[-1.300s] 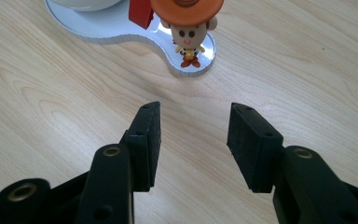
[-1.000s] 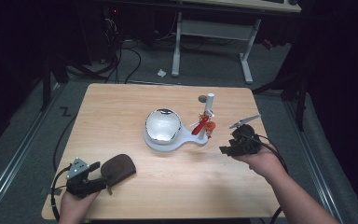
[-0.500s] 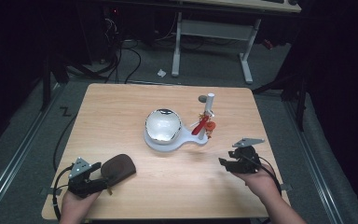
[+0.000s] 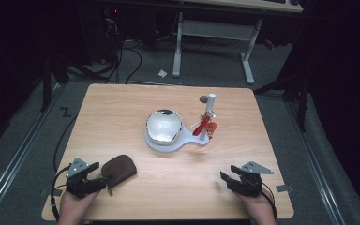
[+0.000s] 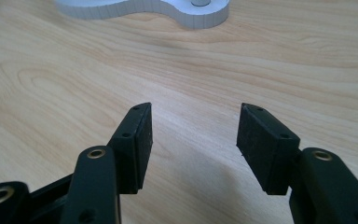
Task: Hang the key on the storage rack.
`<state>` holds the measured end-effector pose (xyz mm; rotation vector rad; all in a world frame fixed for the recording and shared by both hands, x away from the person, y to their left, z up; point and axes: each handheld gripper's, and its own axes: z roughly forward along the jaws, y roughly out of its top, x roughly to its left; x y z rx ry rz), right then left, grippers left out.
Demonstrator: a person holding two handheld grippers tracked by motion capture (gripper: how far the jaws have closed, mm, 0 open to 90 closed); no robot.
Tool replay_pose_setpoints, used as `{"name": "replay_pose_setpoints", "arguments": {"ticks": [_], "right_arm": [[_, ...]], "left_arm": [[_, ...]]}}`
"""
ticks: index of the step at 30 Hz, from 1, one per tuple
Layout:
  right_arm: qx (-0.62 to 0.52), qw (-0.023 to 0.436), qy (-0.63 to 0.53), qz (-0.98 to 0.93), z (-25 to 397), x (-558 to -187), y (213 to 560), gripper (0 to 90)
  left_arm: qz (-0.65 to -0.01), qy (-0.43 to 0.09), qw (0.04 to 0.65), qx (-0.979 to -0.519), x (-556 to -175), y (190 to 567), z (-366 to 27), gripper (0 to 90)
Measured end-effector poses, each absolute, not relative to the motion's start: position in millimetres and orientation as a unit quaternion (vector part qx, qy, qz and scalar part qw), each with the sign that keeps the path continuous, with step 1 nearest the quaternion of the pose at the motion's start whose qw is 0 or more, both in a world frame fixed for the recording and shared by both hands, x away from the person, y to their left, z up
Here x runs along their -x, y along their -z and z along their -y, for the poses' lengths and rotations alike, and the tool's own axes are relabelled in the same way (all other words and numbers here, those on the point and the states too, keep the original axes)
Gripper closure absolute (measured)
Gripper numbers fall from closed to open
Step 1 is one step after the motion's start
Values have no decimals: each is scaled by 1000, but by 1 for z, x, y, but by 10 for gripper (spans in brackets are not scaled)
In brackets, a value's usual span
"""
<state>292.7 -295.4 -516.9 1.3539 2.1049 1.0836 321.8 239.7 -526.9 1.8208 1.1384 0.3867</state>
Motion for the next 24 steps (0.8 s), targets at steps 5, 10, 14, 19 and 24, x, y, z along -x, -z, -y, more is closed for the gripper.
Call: {"name": "replay_pose_setpoints", "arguments": {"ticks": [5, 10, 14, 19, 24], "right_arm": [[-500, 219, -386, -744, 306, -292, 516, 479], [-507, 222, -392, -735, 310, -292, 517, 484], [-506, 227, -391, -735, 309, -287, 516, 488], [-507, 228, -394, -732, 310, -286, 515, 488], [-507, 223, -389, -736, 308, -286, 518, 489]], "left_arm": [[-465, -152, 457, -743, -323, 525, -241, 250], [-470, -151, 465, -735, -320, 521, -248, 318], [-474, -144, 475, -727, -317, 521, -253, 450], [-483, -141, 467, -727, -319, 525, -251, 535], [-493, -143, 466, -721, -323, 529, -249, 751]]}}
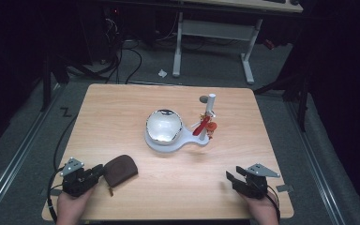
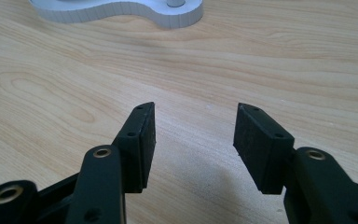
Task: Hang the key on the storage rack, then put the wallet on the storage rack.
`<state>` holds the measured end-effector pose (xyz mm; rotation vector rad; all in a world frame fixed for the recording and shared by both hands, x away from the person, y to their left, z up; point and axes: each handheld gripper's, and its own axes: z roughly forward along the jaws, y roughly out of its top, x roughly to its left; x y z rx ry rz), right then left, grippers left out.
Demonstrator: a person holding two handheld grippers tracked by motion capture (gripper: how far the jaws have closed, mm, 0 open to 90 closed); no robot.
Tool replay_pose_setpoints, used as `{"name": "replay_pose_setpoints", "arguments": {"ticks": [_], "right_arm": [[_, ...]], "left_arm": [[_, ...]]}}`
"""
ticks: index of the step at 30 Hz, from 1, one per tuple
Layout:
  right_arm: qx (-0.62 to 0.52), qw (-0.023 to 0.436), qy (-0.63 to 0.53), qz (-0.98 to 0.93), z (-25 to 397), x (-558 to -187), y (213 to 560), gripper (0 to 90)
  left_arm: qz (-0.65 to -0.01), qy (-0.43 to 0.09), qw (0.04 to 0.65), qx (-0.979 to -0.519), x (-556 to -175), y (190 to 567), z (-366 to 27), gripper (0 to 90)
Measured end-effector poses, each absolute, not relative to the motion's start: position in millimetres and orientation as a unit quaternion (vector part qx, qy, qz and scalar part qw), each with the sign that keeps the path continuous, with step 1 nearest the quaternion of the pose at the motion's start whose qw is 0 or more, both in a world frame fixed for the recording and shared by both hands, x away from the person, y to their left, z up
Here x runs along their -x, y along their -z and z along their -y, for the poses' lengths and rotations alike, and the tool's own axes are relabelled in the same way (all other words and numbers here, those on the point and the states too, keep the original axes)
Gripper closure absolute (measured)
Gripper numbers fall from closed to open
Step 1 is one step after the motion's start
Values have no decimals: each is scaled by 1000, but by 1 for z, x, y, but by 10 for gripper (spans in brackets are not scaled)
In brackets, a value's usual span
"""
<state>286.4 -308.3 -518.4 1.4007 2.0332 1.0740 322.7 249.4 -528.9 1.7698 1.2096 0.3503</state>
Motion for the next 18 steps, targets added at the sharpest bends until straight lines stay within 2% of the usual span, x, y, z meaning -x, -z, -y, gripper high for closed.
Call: {"name": "replay_pose_setpoints", "arguments": {"ticks": [4, 5, 6, 8, 11, 12, 18], "right_arm": [[-510, 217, -389, -735, 308, -287, 520, 489], [-509, 217, -388, -737, 308, -287, 520, 489], [-510, 218, -386, -737, 308, -286, 520, 489], [-508, 220, -387, -737, 309, -286, 520, 489], [-516, 220, -389, -731, 311, -287, 520, 489], [-516, 221, -389, -730, 311, -289, 519, 490], [-518, 216, -385, -732, 310, -289, 522, 492]], "left_arm": [[-501, -139, 461, -719, -326, 531, -247, 778], [-503, -137, 460, -719, -328, 531, -246, 758], [-508, -137, 458, -716, -329, 531, -246, 656], [-520, -123, 463, -708, -331, 534, -246, 644], [-527, -101, 471, -700, -332, 536, -248, 676], [-524, -93, 476, -700, -333, 536, -248, 755], [-517, -115, 470, -706, -329, 536, -244, 812]]}}
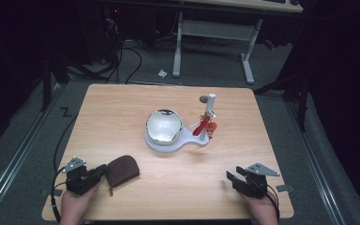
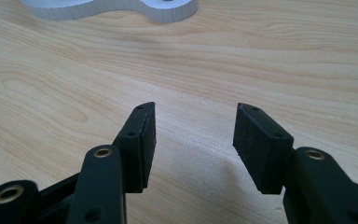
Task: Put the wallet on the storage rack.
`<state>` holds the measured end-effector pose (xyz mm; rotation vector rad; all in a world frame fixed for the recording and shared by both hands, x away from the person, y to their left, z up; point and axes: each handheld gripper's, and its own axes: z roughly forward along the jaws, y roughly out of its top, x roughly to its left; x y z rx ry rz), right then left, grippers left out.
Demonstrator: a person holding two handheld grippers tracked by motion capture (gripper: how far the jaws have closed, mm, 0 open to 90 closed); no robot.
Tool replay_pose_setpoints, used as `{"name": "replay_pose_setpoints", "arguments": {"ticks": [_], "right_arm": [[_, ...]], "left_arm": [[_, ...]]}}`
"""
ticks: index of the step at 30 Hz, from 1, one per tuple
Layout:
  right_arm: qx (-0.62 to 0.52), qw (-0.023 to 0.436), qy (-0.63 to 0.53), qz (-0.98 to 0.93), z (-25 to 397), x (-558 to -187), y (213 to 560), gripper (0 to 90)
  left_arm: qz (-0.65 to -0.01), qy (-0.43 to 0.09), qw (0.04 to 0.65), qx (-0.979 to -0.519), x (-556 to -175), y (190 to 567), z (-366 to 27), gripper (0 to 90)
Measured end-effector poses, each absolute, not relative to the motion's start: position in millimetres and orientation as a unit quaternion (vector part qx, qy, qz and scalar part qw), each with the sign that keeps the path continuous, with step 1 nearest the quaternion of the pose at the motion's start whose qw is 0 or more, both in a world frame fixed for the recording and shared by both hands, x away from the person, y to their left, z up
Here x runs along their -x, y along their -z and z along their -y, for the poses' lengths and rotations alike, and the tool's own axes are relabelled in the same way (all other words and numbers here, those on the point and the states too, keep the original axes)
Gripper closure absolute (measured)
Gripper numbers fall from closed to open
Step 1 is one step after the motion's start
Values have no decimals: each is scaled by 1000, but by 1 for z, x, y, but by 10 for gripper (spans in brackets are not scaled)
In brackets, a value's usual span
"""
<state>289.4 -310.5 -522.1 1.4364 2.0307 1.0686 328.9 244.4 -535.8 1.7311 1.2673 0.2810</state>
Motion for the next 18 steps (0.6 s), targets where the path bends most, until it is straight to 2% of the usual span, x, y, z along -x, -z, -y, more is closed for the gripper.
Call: {"name": "replay_pose_setpoints", "arguments": {"ticks": [7, 18], "right_arm": [[-513, 219, -395, -730, 312, -283, 518, 493], [-513, 203, -394, -736, 310, -288, 522, 500]], "left_arm": [[-506, -143, 456, -718, -326, 531, -240, 860], [-478, -178, 483, -712, -312, 519, -237, 865]]}}
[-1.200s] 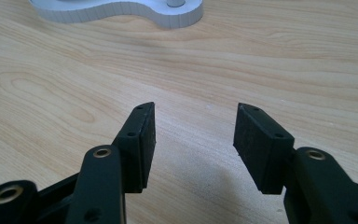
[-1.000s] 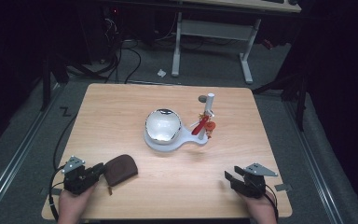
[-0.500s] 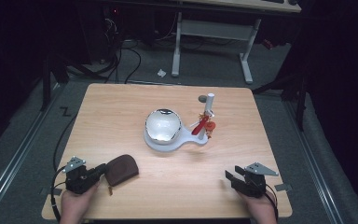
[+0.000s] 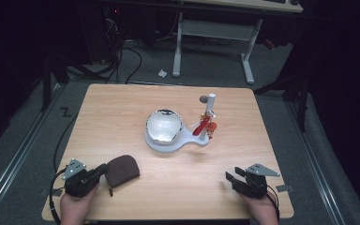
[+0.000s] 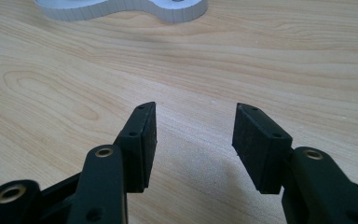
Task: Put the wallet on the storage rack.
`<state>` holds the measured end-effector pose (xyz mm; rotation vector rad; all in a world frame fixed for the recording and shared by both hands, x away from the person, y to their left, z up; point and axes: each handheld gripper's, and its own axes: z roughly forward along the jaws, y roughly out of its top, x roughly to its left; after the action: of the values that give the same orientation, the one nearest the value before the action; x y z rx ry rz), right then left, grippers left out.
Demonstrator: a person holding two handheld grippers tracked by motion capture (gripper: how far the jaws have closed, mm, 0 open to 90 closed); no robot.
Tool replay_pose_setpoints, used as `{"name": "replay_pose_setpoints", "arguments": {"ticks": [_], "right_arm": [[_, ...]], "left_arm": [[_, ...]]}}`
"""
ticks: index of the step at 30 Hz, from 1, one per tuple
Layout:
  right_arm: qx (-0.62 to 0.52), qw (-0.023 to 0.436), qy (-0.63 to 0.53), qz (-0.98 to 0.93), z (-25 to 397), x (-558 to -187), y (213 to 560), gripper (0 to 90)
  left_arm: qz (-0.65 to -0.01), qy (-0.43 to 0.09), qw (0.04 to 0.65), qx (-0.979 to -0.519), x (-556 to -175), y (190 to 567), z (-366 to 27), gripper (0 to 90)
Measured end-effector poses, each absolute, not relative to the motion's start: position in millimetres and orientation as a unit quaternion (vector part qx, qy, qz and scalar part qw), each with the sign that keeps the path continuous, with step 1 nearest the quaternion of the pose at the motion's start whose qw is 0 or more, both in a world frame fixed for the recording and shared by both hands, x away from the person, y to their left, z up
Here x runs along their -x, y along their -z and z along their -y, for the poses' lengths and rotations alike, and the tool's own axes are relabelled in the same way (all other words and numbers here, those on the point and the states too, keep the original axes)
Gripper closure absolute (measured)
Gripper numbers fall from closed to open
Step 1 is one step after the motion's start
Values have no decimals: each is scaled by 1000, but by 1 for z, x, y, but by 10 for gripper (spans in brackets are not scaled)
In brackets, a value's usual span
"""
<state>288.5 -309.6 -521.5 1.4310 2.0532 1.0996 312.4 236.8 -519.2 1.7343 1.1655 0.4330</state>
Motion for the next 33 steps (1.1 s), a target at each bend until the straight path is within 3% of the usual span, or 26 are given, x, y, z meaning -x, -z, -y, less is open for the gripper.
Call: {"name": "replay_pose_setpoints", "arguments": {"ticks": [33], "right_arm": [[-514, 212, -391, -734, 312, -282, 520, 523]], "left_arm": [[-427, -232, 522, -701, -298, 482, -216, 877]]}}
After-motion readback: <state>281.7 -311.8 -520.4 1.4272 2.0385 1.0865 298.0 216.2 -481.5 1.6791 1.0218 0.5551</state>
